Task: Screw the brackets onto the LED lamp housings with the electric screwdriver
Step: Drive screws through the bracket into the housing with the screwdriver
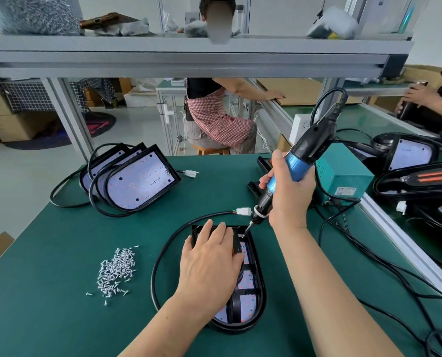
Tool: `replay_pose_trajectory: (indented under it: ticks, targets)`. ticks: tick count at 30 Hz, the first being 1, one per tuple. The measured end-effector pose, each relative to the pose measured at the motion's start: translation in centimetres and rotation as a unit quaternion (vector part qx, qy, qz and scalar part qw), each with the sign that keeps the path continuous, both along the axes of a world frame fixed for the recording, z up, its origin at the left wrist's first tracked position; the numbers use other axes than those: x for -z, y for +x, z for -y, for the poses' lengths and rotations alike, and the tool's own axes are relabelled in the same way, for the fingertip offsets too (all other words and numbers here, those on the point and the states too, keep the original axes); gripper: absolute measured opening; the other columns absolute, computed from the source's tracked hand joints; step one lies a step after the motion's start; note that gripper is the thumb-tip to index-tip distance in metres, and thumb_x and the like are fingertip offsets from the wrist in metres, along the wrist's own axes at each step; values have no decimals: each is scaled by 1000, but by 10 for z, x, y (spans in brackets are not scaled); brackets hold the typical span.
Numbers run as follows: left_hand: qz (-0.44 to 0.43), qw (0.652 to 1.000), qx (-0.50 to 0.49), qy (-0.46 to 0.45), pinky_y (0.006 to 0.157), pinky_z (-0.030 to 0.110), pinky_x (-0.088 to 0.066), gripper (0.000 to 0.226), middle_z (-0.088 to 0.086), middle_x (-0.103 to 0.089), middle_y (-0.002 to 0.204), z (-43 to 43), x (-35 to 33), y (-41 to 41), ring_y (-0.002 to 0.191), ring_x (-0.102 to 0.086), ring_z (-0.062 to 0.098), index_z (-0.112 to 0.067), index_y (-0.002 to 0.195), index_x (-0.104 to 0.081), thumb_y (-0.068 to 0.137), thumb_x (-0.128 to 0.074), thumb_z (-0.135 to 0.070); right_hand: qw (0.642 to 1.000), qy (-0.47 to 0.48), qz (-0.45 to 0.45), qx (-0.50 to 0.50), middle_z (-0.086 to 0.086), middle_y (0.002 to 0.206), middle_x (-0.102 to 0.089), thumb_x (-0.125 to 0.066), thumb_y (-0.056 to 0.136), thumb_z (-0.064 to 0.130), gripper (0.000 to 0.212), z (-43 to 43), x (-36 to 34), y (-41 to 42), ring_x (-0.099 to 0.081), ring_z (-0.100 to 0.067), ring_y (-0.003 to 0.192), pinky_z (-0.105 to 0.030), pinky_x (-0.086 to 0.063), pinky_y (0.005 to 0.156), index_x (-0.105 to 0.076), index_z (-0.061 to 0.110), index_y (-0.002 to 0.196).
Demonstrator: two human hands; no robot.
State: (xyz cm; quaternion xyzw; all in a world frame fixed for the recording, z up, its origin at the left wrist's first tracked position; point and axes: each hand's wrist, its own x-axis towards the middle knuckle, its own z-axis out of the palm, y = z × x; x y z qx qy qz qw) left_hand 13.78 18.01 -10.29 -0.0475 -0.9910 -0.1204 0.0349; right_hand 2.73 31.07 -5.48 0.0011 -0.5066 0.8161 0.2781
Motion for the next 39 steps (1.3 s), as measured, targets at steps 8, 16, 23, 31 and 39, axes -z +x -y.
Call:
replay_pose_trajectory:
  ticks: [8, 16, 23, 31, 39]
  targets:
    - [-1, 1000, 3, -4, 122, 46, -15, 55, -16, -25, 161, -1, 0, -1, 155, -4, 13, -27, 153, -30, 103, -36, -49, 999, 22, 11, -35, 2, 66, -58, -77, 76, 40, 44, 5, 2, -5, -58, -18, 47, -30, -49, 49, -56, 13, 104]
    - [-3, 1000, 2, -2, 122, 46, -16, 52, -16, -29, 158, -2, 0, 0, 155, -6, 13, -25, 151, -34, 103, -37, -46, 996, 82, 8, -43, 0, 68, -58, -75, 75, 36, 40, 11, 0, -8, -59, -18, 48, -33, -53, 52, -57, 14, 103]
    - [-12, 1000, 4, 0, 122, 47, -16, 51, -16, -32, 156, -1, 1, -1, 155, -7, 14, -25, 150, -35, 103, -37, -46, 995, 97, 3, -32, -2, 63, -52, -71, 78, 20, 24, 14, 1, -12, -53, -19, 41, -31, -47, 46, -51, 14, 90]
    - [-14, 1000, 9, 7, 122, 45, -17, 50, -18, -32, 155, 0, 1, -1, 154, -7, 13, -26, 149, -37, 103, -38, -45, 989, 98, -16, -106, 2, 59, -50, -68, 77, 13, 22, 15, 1, -13, -47, -18, 39, -27, -43, 45, -48, 9, 87]
    - [-17, 1000, 15, 17, 122, 45, -17, 47, -18, -36, 153, 2, 1, -2, 154, -8, 12, -27, 146, -41, 102, -40, -43, 978, 111, -21, -176, -5, 55, -55, -74, 74, 30, 33, 9, 1, -5, -52, -22, 48, -29, -49, 54, -54, 15, 95]
